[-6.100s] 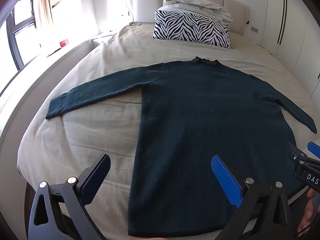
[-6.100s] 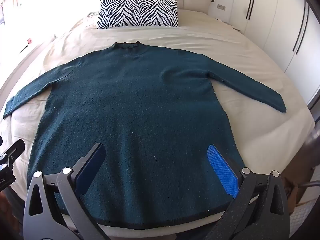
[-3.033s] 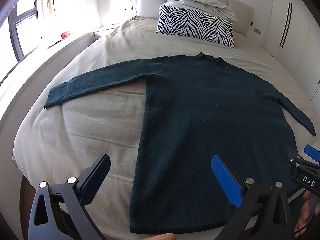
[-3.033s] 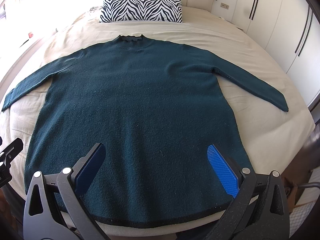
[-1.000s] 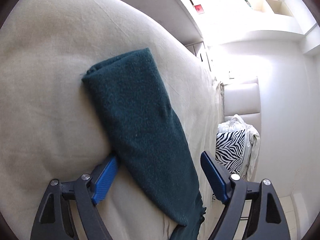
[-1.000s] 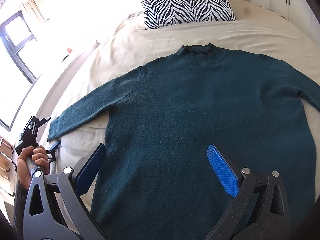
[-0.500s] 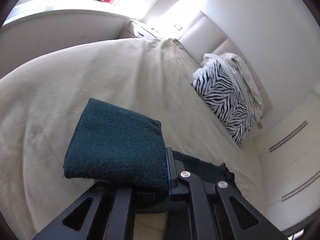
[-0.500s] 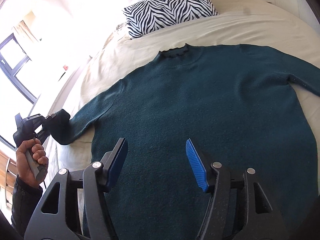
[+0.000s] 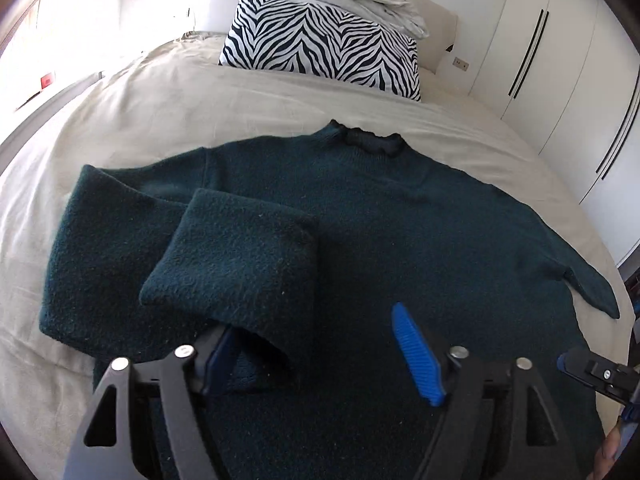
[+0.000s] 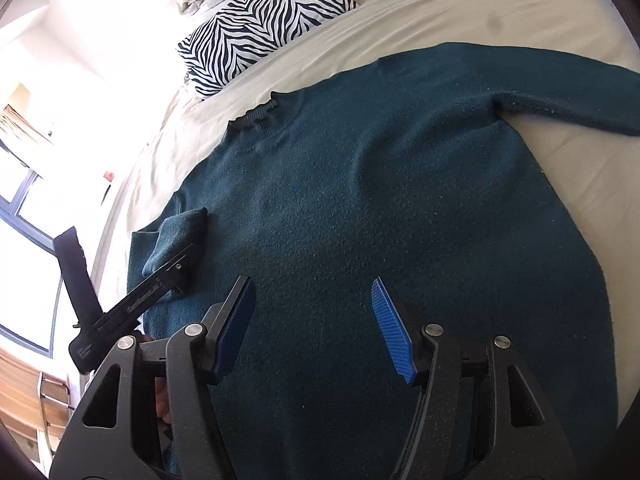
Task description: Fold small clothes
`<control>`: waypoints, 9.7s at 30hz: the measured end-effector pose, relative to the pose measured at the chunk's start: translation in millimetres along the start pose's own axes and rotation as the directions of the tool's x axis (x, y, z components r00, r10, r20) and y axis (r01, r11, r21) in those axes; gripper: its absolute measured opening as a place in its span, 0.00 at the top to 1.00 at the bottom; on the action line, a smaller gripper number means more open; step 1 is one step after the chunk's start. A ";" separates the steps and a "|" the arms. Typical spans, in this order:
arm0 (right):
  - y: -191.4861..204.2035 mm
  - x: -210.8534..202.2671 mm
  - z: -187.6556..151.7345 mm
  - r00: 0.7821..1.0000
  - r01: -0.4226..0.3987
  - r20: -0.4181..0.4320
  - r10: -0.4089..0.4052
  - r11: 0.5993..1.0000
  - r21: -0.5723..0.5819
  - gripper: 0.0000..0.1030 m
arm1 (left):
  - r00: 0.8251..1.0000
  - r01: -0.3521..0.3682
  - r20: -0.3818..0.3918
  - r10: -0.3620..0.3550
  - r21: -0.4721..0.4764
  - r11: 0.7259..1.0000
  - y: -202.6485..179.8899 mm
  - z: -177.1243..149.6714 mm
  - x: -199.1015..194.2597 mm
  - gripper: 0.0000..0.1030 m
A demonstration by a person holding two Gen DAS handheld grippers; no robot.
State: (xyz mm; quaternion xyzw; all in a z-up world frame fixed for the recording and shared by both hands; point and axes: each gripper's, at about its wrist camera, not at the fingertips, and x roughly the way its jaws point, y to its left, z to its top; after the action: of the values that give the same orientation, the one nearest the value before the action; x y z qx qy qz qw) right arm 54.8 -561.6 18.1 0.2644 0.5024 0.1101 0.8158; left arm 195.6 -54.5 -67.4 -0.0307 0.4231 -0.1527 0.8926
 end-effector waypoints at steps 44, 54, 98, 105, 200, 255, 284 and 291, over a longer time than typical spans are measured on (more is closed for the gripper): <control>90.3 136.1 29.5 0.993 -0.052 -0.111 0.036 0.987 -0.150 0.71 | 0.968 0.234 0.210 -0.139 -0.549 0.802 159.9 -74.3 -114.2 0.12; 77.8 149.4 58.4 0.978 -0.168 -0.131 0.160 0.985 -0.051 0.92 | 0.977 0.201 0.166 -0.134 -0.509 0.837 141.0 -63.7 -103.6 0.12; -29.6 62.1 142.3 0.985 -0.142 0.107 0.137 0.989 0.047 0.87 | 0.977 0.207 0.005 -0.214 -0.281 0.937 122.3 57.8 57.5 0.48; -0.3 137.7 121.8 0.966 -0.194 -0.167 0.197 0.980 0.033 0.87 | 0.985 0.171 0.002 -0.174 -0.203 0.964 119.1 27.8 31.8 0.49; -125.8 21.5 18.5 0.953 -0.303 0.131 0.273 0.883 0.359 0.32 | 0.977 0.164 -0.113 -0.181 -0.140 0.976 32.2 63.8 49.7 0.92; -223.8 -152.7 -120.5 0.995 -0.090 -0.032 0.098 0.977 0.193 0.31 | 0.957 0.160 -0.174 -0.232 -0.347 0.924 107.4 -187.4 -165.1 0.36; -198.3 -155.8 -155.5 0.991 -0.050 -0.116 0.065 0.990 0.132 0.93 | 0.919 0.126 -0.321 -0.227 -0.306 0.944 94.6 -211.0 -165.7 0.92; -188.1 -168.6 -157.4 0.994 -0.052 -0.085 0.062 0.993 0.109 0.94 | 0.935 0.151 -0.258 -0.243 -0.330 0.932 100.5 -201.9 -187.9 0.93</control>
State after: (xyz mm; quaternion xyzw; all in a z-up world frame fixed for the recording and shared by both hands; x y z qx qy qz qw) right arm -179.0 -743.4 -11.4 0.3170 0.5352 0.1178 0.7741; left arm -45.9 112.2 -75.0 -0.1877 0.5644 -0.1783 0.7839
